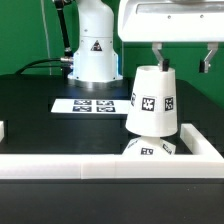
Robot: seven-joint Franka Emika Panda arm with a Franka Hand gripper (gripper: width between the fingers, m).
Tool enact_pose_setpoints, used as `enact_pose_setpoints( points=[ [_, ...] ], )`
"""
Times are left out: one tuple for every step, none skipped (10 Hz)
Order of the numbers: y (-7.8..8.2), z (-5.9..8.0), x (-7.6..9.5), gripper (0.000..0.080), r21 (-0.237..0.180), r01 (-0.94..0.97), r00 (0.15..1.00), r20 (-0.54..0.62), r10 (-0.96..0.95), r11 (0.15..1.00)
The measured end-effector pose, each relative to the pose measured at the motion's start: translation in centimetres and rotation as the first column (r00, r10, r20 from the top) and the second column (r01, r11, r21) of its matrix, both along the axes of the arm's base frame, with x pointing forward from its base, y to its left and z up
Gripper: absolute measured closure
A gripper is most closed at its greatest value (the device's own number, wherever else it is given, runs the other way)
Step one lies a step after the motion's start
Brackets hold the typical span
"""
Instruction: Assemble lamp
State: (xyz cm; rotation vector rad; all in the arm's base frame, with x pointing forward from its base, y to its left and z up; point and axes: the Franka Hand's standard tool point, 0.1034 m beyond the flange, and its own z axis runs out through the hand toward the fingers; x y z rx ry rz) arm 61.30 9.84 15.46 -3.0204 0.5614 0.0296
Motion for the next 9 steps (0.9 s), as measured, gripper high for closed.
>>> enact_pose_setpoints(
  points=[
    [-0.4, 0.1, -0.3, 0.0194, 0.000, 0.000, 1.000, -0.015, 0.000, 1.000],
    [-0.7, 0.3, -0.7, 0.0130, 0.002, -0.001, 0.999, -0.045, 0.001, 1.000],
    [-0.8, 0.5, -1.1, 0.0130, 0.001, 0.006, 0.997, -0.075, -0.006, 1.000],
    [-0.7, 0.9, -1.6, 0.0106, -0.016, 0.023, 0.994, -0.110, -0.025, 1.000],
    [-0.4, 1.2, -2.1, 0.0101, -0.046, 0.033, 0.990, -0.136, -0.039, 0.998],
    [0.0, 1.1, -2.3, 0.0101, -0.061, 0.035, 0.989, -0.140, -0.043, 0.998],
    [0.4, 0.7, -2.7, 0.0100, -0.067, 0.035, 0.988, -0.148, -0.045, 0.997],
    [0.6, 0.4, -3.1, 0.0100, -0.074, 0.040, 0.987, -0.153, -0.050, 0.996],
    [1.1, 0.1, -3.4, 0.0100, -0.085, 0.037, 0.986, -0.158, -0.050, 0.996]
  ],
)
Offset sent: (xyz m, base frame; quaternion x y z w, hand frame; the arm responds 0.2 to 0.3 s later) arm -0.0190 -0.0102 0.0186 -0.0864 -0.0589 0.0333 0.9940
